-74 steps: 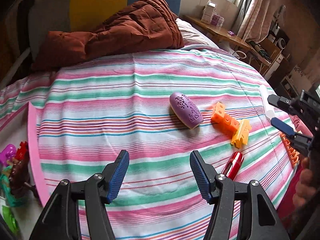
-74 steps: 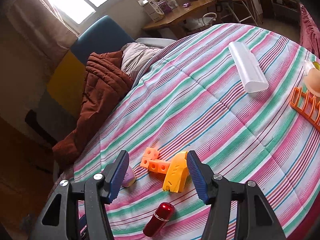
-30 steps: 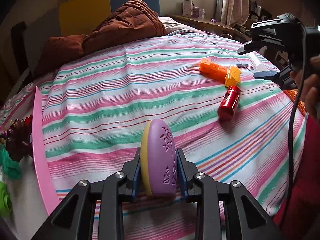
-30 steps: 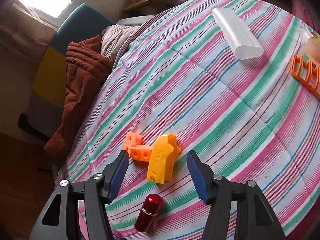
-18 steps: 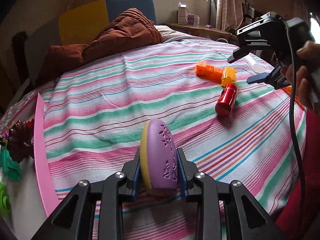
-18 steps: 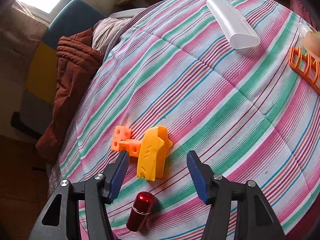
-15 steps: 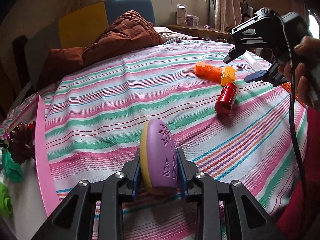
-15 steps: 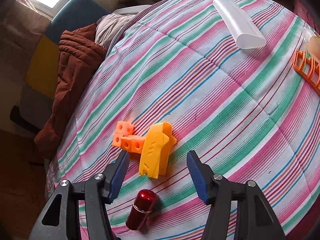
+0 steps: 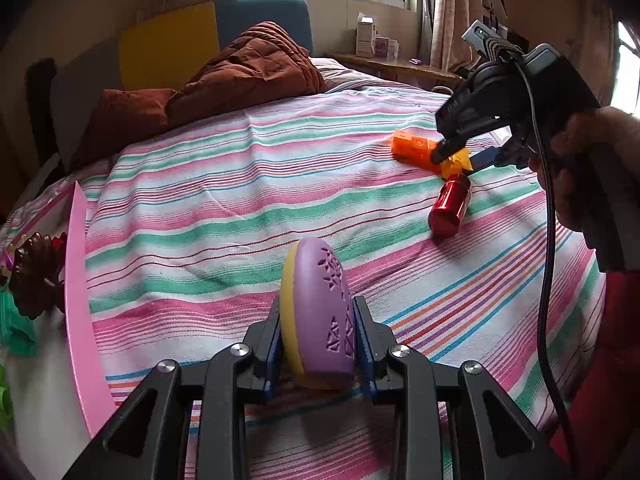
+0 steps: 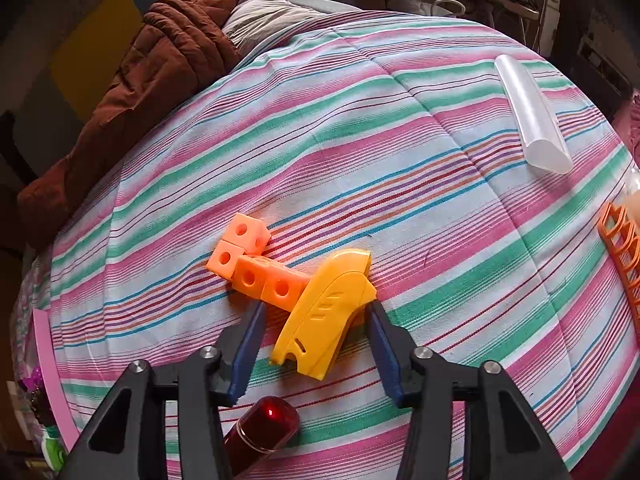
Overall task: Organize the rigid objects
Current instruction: 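Grasp the yellow piece with the right tool while the left tool holds the purple egg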
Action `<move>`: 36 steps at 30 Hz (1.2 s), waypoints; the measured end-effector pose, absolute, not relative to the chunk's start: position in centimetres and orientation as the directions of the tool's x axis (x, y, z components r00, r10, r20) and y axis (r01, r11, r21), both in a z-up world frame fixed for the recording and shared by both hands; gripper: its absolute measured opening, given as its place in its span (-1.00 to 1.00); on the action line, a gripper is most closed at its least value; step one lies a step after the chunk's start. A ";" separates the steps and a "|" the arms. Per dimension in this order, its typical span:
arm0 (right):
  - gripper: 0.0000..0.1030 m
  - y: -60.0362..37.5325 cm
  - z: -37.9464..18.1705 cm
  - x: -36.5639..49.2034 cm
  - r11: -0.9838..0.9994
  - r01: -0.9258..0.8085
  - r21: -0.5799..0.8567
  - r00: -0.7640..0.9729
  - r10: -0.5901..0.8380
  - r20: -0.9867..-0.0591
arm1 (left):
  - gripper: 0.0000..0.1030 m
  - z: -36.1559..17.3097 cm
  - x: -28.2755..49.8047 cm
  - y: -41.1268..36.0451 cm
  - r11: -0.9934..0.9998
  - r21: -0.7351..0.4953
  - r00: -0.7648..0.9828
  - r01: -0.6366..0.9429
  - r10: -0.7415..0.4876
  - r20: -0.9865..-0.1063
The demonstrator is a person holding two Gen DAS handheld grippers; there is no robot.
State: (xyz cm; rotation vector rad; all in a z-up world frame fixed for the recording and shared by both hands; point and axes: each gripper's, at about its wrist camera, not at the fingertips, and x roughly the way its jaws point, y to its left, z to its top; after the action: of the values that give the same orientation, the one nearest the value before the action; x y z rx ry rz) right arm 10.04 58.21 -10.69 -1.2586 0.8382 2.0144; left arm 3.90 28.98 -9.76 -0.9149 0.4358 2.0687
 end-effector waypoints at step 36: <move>-0.48 57.2 -11.5 9.7 -0.718 -0.694 -0.056 -0.237 0.301 -0.924 | -0.41 -7.3 3.9 27.9 -0.640 -0.091 -0.340 -0.763 0.516 -0.786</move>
State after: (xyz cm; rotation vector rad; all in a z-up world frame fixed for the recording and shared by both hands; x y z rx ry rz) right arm 9.65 57.17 -11.52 -1.3751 0.4905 2.0020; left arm 3.93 27.93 -7.28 -1.0509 0.3759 2.0392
